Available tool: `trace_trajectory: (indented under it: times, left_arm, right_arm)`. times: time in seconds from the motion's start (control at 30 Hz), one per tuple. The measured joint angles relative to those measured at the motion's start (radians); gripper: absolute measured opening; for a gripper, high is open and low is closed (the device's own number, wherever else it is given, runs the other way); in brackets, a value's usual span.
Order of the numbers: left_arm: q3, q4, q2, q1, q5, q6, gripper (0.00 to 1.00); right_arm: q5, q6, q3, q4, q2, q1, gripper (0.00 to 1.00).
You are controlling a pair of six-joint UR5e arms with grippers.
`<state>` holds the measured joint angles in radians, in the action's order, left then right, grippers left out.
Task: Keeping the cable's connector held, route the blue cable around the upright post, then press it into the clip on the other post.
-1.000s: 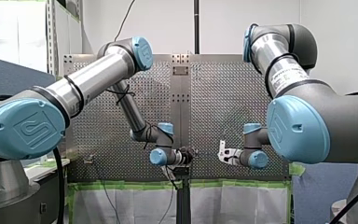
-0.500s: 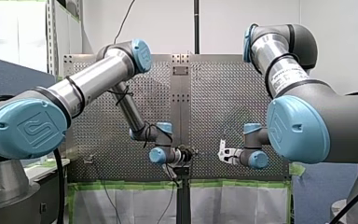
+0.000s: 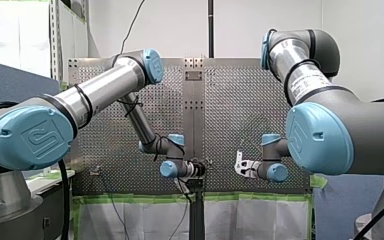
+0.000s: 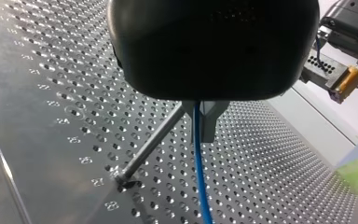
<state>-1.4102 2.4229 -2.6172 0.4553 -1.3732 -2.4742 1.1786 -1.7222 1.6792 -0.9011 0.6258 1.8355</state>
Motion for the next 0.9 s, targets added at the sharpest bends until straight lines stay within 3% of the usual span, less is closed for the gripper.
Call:
trace_trajectory:
  times: [0.63, 0.67, 0.7, 0.73, 0.77, 0.8, 0.83, 0.87, 0.9]
  left_arm:
    - [0.019, 0.002, 0.001, -0.023, -0.017, -0.024, 0.00]
    - [0.019, 0.001, 0.001, -0.024, -0.022, -0.019, 0.07]
    - [0.019, -0.001, 0.002, -0.024, -0.028, -0.013, 0.07]
    - [0.019, -0.005, 0.003, -0.025, -0.037, -0.003, 0.19]
    - [0.019, -0.006, 0.003, -0.025, -0.043, 0.006, 0.39]
    - [0.019, -0.004, 0.004, -0.026, -0.048, 0.014, 0.39]
    - [0.019, 0.000, 0.004, -0.027, -0.056, 0.026, 0.58]
    - [0.019, 0.006, 0.004, -0.027, -0.062, 0.036, 0.88]
    - [0.019, 0.013, 0.004, -0.028, -0.070, 0.045, 0.88]
  right_arm:
    - [-0.003, -0.011, -0.043, 0.012, 0.000, -0.009, 0.00]
    - [-0.003, -0.011, -0.043, 0.013, 0.000, -0.009, 0.00]
    - [-0.003, -0.010, -0.043, 0.014, -0.001, -0.009, 0.00]
    - [-0.003, -0.010, -0.043, 0.015, 0.000, -0.009, 0.00]
    - [-0.003, -0.009, -0.043, 0.015, 0.000, -0.009, 0.00]
    - [-0.002, -0.009, -0.043, 0.016, -0.001, -0.009, 0.00]
    - [-0.002, -0.008, -0.043, 0.017, -0.001, -0.009, 0.00]
    - [-0.002, -0.008, -0.043, 0.017, -0.001, -0.009, 0.00]
    - [-0.002, -0.008, -0.043, 0.018, 0.000, -0.009, 0.00]
